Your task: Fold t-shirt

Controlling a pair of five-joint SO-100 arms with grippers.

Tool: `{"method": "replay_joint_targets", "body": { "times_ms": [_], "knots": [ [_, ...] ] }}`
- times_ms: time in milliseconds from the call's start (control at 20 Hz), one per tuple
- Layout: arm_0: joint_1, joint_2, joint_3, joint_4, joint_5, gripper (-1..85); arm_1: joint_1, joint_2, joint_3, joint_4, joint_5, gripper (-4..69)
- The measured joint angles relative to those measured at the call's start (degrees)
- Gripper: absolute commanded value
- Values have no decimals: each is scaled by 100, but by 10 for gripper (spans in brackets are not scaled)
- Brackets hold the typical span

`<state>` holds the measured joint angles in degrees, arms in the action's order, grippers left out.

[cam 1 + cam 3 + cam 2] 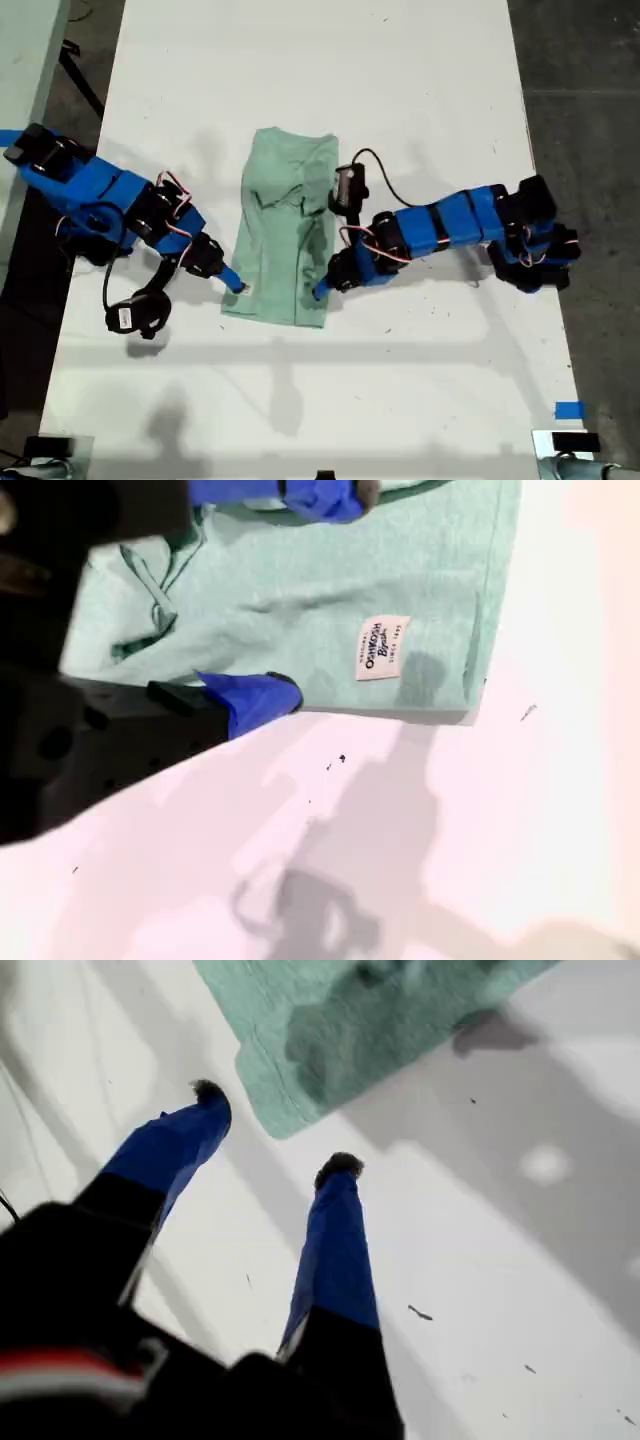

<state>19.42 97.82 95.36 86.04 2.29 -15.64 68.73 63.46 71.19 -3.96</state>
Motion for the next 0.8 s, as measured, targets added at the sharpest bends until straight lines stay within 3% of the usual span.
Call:
{"method": "replay_joint_targets", "body": {
  "times_ms": [300, 800],
  "knots": [
    [176, -9, 624, -879, -123, 314, -70, -1099, -1081, -9, 18, 231],
    [185, -1011, 791, -1573, -185, 320, -149, -1696, -1099, -369, 88, 223]
  ]
}}
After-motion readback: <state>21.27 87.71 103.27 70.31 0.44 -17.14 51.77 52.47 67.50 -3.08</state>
